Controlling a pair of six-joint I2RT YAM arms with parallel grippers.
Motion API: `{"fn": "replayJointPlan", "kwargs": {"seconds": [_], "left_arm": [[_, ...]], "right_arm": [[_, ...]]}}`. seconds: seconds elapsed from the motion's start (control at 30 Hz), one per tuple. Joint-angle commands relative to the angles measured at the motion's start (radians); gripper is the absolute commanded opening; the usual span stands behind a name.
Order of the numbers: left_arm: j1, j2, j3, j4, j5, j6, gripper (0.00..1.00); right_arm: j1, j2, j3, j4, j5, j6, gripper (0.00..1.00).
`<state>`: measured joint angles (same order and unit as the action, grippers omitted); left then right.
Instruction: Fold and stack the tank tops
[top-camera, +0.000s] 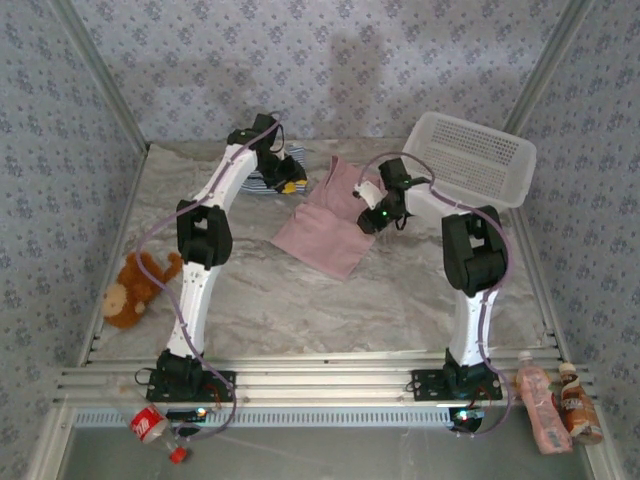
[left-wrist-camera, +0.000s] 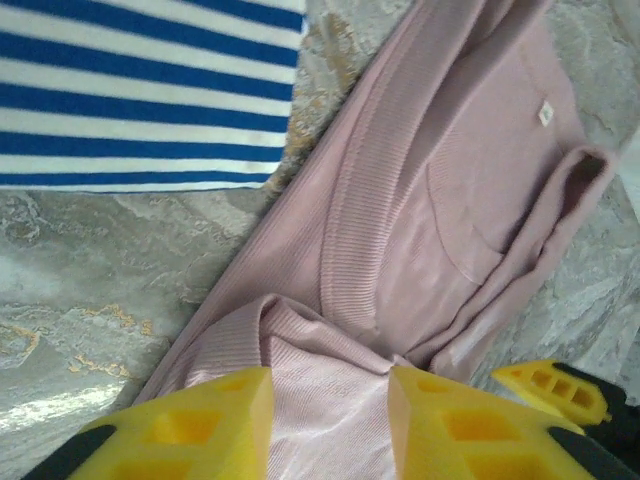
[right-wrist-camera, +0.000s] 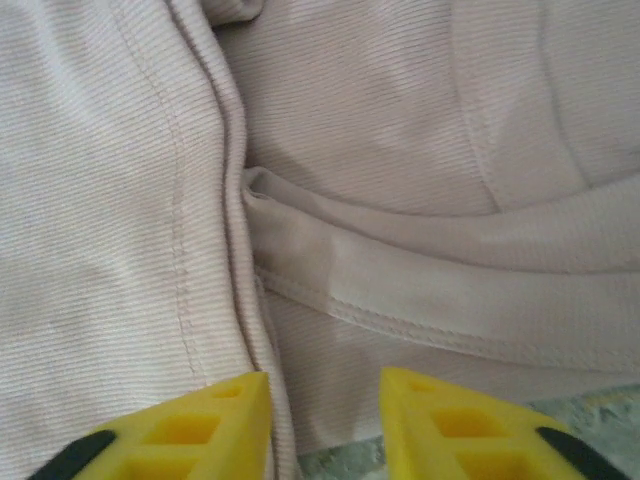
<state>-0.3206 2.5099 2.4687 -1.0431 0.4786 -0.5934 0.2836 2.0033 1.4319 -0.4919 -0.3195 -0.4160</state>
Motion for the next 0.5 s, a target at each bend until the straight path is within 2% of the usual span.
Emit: {"fn": "replayJointPlan", "kwargs": {"seconds": [0.0,0.1,0.27,0.33,0.47], "left_arm": [[0.0,0.006,0.04,-0.104,-0.028,0.071,0.38],[-0.001,-0.021,-0.01,-0.139,-0.044,0.133,0.39],[-0.003,-0.085,-0.174,-0.11,-0.063,0.196,0.4],[-0.002,-0.103,-0.24,-0.064,-0.05,0.198,0.41],[-0.003,-0.09,-0.261,-0.053,-0.057,0.221,0.41]], "right_arm": [[-0.041,-0.114,-0.049,-0.02,-0.037,0.115,0.42],[-0.088,-0.207,-0.168,0.021,-0.125,0.301,0.46],[-0.087,-0.348,-0.438,0.181,-0.156,0.517,0.5],[-0.074,-0.337,-0.469,0.22,-0.169,0.553,0.5],[-0.038,-0.276,-0.439,0.24,-0.159,0.563,0.5]]}}
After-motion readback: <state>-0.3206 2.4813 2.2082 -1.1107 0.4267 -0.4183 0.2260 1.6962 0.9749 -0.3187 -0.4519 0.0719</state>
